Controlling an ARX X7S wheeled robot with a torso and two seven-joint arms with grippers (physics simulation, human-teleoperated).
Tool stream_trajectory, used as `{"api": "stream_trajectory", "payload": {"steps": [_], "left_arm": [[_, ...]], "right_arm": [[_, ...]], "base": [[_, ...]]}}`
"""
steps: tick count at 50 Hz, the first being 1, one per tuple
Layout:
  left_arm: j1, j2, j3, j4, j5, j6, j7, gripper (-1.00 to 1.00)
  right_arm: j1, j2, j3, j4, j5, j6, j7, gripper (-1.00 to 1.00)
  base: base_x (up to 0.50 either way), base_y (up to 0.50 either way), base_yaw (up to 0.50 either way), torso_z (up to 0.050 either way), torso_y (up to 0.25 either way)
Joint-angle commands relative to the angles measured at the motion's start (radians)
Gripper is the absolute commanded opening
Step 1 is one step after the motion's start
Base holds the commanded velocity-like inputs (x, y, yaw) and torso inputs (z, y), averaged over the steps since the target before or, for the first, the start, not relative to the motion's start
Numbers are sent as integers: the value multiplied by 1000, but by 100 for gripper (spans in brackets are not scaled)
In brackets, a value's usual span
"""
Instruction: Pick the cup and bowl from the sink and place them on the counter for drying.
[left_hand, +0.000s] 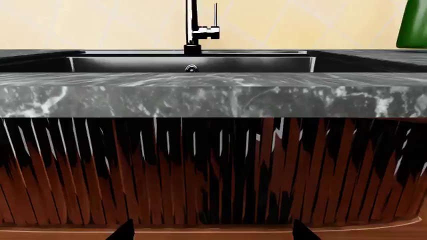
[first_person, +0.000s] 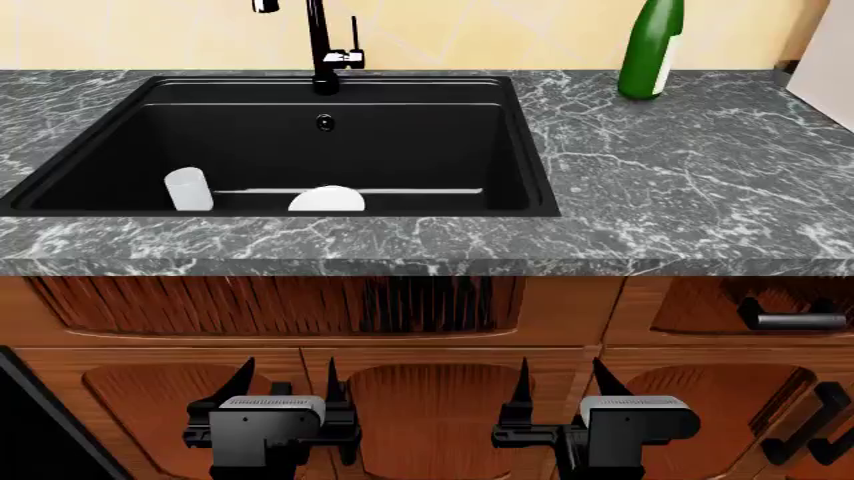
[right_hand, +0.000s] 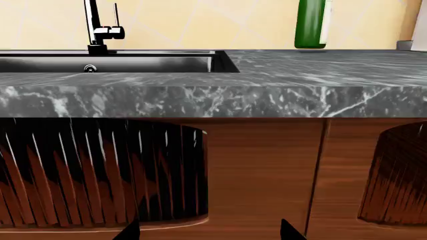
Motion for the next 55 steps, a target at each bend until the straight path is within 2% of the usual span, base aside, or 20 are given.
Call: {"api": "stream_trajectory", "payload": {"steps": [1, 7, 8, 24, 40, 55], "left_arm": [[13, -22, 1, 3, -45, 3, 2, 100], [3, -35, 41, -1, -47, -8, -27, 100], [9, -44, 50, 2, -9, 8, -51, 100], [-12, -64, 90, -17, -42, -10, -89, 100], [33, -112, 86, 3, -96, 18, -82, 100], [-34, -85, 130, -27, -76, -34, -138, 100]], "right_arm": [[4, 15, -24, 9, 11, -7, 20, 100], [8, 35, -46, 10, 30, 4, 50, 100], [8, 38, -49, 8, 36, 7, 49, 100], [14, 69, -101, 18, 21, -11, 92, 100], [14, 86, -120, 16, 41, -12, 116, 100], [18, 102, -142, 19, 48, -5, 141, 100]], "base": [[0, 0, 0, 0, 0], [0, 0, 0, 0, 0], [0, 0, 0, 0, 0], [0, 61, 0, 0, 0], [0, 498, 0, 0, 0], [0, 448, 0, 0, 0]]}}
